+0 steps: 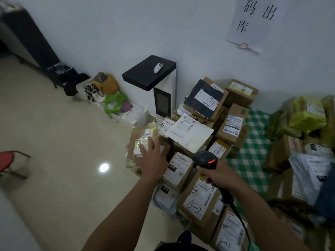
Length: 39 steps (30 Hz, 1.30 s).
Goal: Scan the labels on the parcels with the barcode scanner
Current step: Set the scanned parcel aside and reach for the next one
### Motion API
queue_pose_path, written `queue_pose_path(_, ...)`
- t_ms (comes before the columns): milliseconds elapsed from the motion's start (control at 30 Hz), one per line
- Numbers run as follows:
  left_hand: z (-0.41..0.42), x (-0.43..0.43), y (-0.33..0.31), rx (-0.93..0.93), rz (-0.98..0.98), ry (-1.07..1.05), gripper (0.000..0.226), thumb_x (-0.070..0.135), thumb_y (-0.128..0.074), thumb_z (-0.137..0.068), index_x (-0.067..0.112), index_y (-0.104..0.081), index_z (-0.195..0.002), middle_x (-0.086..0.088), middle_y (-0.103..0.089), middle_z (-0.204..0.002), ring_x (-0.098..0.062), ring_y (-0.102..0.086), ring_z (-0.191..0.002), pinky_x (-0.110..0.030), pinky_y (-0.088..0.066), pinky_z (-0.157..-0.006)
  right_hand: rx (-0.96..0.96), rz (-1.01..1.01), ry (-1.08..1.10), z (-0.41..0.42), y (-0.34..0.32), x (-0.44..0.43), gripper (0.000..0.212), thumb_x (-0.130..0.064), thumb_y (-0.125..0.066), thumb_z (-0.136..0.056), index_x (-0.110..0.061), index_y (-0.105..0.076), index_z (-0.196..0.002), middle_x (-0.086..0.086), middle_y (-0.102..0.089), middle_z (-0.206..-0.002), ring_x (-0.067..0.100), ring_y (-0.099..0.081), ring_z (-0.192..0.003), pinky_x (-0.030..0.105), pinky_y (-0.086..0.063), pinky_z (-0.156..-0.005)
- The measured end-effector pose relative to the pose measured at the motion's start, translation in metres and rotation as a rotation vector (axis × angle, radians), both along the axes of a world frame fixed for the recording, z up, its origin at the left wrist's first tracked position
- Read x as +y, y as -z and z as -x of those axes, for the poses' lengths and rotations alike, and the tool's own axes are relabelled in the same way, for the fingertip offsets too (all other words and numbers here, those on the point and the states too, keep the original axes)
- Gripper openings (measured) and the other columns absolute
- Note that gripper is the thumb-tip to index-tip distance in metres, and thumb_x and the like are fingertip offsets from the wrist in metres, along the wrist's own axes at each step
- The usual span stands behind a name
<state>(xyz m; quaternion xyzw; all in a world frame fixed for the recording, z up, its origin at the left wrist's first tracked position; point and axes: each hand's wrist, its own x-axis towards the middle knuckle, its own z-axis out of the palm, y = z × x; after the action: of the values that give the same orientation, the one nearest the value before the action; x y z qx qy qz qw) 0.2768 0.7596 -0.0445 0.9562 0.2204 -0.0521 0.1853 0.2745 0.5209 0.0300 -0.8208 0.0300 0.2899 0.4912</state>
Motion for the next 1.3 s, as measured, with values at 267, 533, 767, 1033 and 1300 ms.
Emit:
queue_pose_path(267, 0.034, -0.001, -0.007, -0.111, 0.066, 0.132, 0.081, 0.017, -0.056, -0.098, 0.04, -0.012, -0.162, 0.008, -0.022, -0.168, -0.029, -0.007, -0.158, -0.066, 0.004, -0.122, 0.009, -0.016, -0.032, 0.006, 0.004, 0.006, 0.03, -0.035, -0.076, -0.092, -0.029, -0.065, -0.12, 0.001, -0.077, -0.095, 0.016, -0.072, -0.079, 0.03, -0.056, -0.068)
queue_pose_path(533, 0.035, -0.022, -0.017, -0.169, 0.007, 0.187, 0.073, 0.017, -0.058, -0.093, 0.028, -0.029, -0.159, -0.001, -0.022, -0.168, -0.027, 0.0, -0.158, -0.065, 0.011, -0.122, -0.058, -0.042, 0.055, 0.014, -0.003, -0.014, 0.016, -0.034, -0.075, -0.093, -0.036, -0.063, -0.104, 0.001, -0.077, -0.094, 0.018, -0.074, -0.08, 0.031, -0.057, -0.069)
queue_pose_path(767, 0.009, -0.111, -0.036, -0.317, 0.22, 0.585, 0.048, 0.018, -0.056, -0.1, 0.018, -0.049, -0.148, -0.004, -0.038, -0.16, -0.024, -0.023, -0.152, -0.037, -0.018, -0.124, -0.172, -0.003, 0.282, 0.036, -0.018, -0.078, 0.009, -0.035, -0.072, -0.095, -0.032, -0.066, -0.102, -0.003, -0.076, -0.091, 0.011, -0.073, -0.069, 0.026, -0.054, -0.065)
queue_pose_path(1033, -0.033, -0.27, -0.04, -0.221, 0.272, 1.032, 0.043, 0.03, -0.055, -0.103, 0.022, -0.051, -0.144, 0.002, -0.046, -0.151, -0.021, -0.045, -0.135, -0.042, -0.046, -0.108, -0.275, 0.032, 0.702, 0.087, -0.026, -0.183, 0.022, -0.029, -0.072, -0.096, -0.026, -0.07, -0.117, -0.006, -0.075, -0.097, 0.012, -0.068, -0.078, 0.025, -0.053, -0.068)
queue_pose_path(1300, -0.048, -0.411, -0.057, -0.056, 0.249, 1.224, 0.034, 0.05, -0.051, -0.1, 0.025, -0.06, -0.121, -0.003, -0.061, -0.128, -0.027, -0.055, -0.119, -0.045, -0.051, -0.093, -0.33, 0.104, 0.951, 0.121, -0.024, -0.258, 0.021, -0.027, -0.071, -0.096, -0.026, -0.068, -0.117, -0.007, -0.074, -0.097, -0.001, -0.07, -0.079, 0.021, -0.05, -0.065)
